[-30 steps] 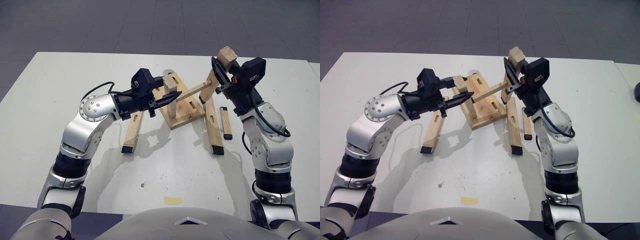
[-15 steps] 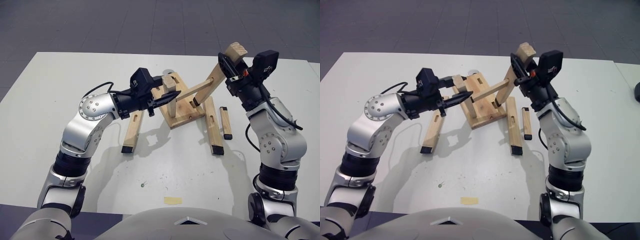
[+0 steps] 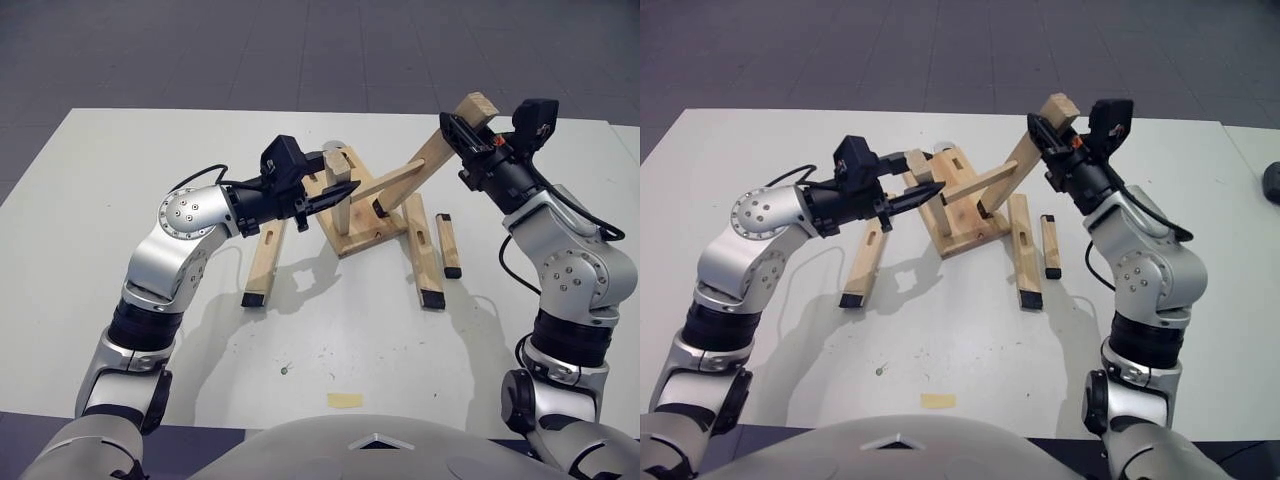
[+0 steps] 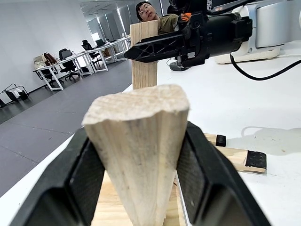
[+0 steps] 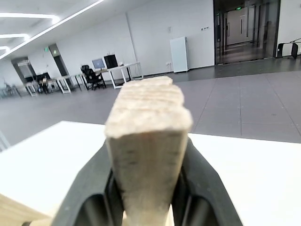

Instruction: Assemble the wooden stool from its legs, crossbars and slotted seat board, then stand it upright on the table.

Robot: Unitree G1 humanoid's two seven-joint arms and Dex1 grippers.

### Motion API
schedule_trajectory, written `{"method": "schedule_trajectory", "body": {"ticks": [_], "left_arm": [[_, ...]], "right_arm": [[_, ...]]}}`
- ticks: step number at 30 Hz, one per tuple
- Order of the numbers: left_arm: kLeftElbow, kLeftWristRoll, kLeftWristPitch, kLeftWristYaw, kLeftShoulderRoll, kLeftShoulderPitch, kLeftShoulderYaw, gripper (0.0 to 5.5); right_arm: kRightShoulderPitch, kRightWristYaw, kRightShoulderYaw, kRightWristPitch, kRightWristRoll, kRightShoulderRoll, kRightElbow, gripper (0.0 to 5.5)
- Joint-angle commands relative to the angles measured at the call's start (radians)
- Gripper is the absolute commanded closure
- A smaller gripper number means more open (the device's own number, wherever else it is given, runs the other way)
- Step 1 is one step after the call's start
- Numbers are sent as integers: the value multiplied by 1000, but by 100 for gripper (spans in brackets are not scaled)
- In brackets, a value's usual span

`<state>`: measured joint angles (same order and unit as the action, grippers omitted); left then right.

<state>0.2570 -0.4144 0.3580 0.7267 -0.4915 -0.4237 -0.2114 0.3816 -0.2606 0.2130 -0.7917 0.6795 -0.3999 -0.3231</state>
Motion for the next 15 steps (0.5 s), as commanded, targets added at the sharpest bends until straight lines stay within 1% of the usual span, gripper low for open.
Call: {"method": "schedule_trajectory", "body": {"ticks": [1,4,9,12,15], "left_arm": [[-78,110,53,-33,-28,36,-42,348],[-85,117,46,-34,-26,36,-43,348],[-98,132,36,-38,-25,30,-45,348],[-106,135,29,-42,-23,22,-45,348],[-110,144,20,-50,-18,15,-49,348]], "right_arm": [[-33,-30,-125,-116,-59,-55,55,449],[0,-26,-116,-139,-51,-77,56,449],[29,19,-75,-266,28,-48,60,449],[33,26,-91,-282,13,-47,81,449],[-3,40,-126,-281,-18,-28,108,449]]}}
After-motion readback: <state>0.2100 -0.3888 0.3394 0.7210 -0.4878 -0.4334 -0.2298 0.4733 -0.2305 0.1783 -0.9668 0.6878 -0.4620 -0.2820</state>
